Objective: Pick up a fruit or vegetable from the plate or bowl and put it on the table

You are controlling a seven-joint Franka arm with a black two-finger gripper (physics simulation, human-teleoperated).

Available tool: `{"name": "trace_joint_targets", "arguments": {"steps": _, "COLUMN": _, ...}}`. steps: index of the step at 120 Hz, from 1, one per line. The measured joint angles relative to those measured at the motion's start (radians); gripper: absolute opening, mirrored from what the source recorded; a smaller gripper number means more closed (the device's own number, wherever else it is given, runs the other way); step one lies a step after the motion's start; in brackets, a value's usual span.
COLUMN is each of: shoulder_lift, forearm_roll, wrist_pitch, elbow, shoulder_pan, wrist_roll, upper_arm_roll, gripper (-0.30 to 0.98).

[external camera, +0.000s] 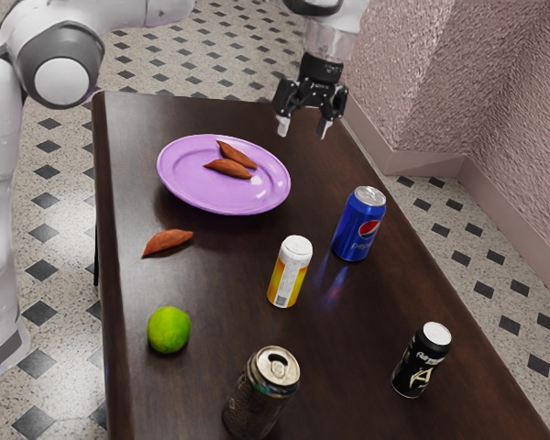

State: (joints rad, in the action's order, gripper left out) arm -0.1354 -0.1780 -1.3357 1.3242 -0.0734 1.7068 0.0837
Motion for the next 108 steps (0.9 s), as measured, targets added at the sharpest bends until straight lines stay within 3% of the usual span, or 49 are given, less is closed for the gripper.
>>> {"name": "trace_joint_targets", "arguments": {"steps": 26, "shoulder_lift": 0.048, "forearm_roll": -0.014, "wrist_pitch": -0.065, "elbow": 0.0, "shoulder_pan": 0.009, "wrist_roll": 0.191, "upper_arm_roll": -0.001, "gripper": 0.69}}
{"name": "trace_joint_targets", "arguments": {"steps": 50, "shoulder_lift": 0.086, "forearm_roll": 0.001, "wrist_pitch": -0.061, "elbow": 0.016, "shoulder_pan": 0.013, "wrist_roll": 0.288, "upper_arm_roll": 0.139, "gripper": 0.69}}
{"name": "trace_joint_targets", "arguments": {"steps": 69, "shoulder_lift": 0.4, "forearm_roll": 0.043, "wrist_pitch": -0.173, "elbow": 0.473, "shoulder_pan": -0.057, "wrist_roll": 0.321, "upper_arm_roll": 0.185, "gripper": 0.69}}
{"name": "trace_joint_targets", "arguments": {"steps": 79, "shoulder_lift": 0.48, "forearm_roll": 0.054, "wrist_pitch": -0.263, "elbow": 0.637, "shoulder_pan": -0.118, "wrist_roll": 0.332, "upper_arm_roll": 0.173, "gripper": 0.69}}
{"name": "trace_joint_targets", "arguments": {"steps": 92, "shoulder_lift": 0.429, "forearm_roll": 0.054, "wrist_pitch": -0.342, "elbow": 0.664, "shoulder_pan": -0.241, "wrist_roll": 0.318, "upper_arm_roll": 0.16, "gripper": 0.69}}
{"name": "trace_joint_targets", "arguments": {"steps": 108, "shoulder_lift": 0.311, "forearm_roll": 0.042, "wrist_pitch": -0.44, "elbow": 0.635, "shoulder_pan": -0.258, "wrist_roll": 0.3, "upper_arm_roll": 0.154, "gripper": 0.69}}
